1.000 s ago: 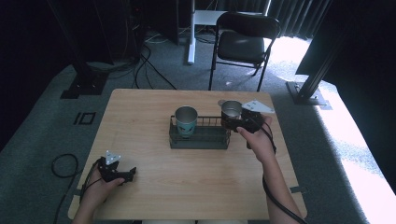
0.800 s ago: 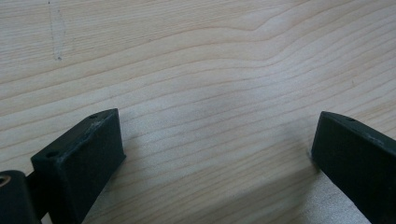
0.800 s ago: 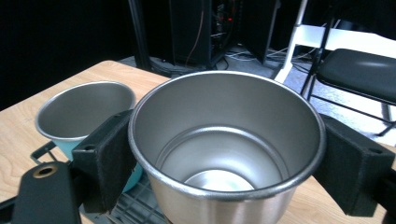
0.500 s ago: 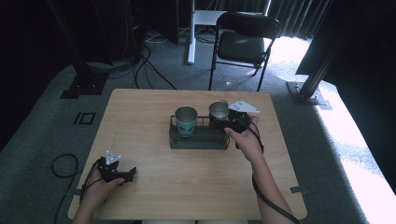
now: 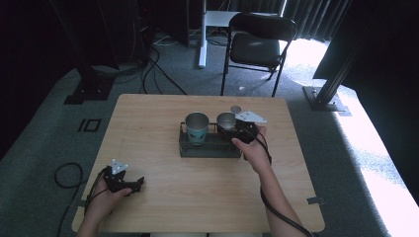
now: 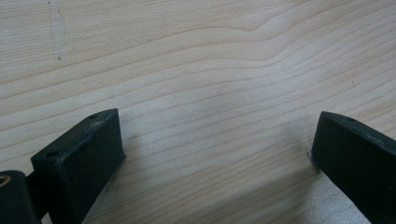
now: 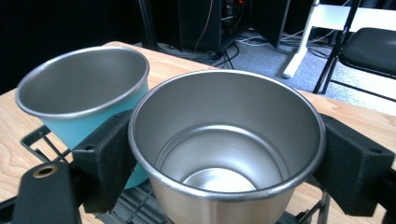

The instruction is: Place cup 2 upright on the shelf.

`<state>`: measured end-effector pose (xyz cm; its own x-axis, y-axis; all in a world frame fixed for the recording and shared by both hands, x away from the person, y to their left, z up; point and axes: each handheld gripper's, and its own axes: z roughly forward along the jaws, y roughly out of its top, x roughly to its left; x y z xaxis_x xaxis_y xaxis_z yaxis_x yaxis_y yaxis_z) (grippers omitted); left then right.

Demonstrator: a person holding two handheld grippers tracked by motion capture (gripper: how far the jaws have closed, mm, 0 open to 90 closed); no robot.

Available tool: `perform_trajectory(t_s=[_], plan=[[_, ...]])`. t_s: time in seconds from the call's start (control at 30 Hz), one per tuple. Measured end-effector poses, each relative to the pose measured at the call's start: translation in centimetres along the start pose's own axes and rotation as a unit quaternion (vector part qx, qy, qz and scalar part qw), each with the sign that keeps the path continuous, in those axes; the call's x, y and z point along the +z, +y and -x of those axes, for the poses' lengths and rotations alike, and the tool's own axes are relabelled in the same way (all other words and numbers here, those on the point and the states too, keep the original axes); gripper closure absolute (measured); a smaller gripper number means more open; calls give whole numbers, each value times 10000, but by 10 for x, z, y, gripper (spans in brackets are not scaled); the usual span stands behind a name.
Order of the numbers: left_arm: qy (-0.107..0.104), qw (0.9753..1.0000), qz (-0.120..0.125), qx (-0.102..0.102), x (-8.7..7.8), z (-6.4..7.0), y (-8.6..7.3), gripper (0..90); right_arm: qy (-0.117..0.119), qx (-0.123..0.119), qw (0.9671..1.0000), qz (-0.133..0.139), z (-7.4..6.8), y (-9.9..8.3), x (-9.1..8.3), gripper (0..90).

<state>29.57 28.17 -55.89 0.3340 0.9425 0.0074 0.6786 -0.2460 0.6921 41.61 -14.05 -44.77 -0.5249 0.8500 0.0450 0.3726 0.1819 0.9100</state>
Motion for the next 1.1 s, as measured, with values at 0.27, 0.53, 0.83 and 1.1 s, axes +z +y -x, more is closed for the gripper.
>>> perform_trajectory(t_s=[0.27,0.53,0.83,1.1], plan=[[-1,10000,0,1,0,0,0,29,-48,18,9999,-136,-3,-11,9,140],[-1,10000,0,0,0,0,0,29,-55,-107,9997,-211,-9,-17,17,141],[-1,10000,0,0,0,0,0,29,-6,-120,9994,-317,-9,-25,22,140],[-1,10000,-1,1,0,0,0,29,89,39,9994,-320,-6,-25,20,136]])
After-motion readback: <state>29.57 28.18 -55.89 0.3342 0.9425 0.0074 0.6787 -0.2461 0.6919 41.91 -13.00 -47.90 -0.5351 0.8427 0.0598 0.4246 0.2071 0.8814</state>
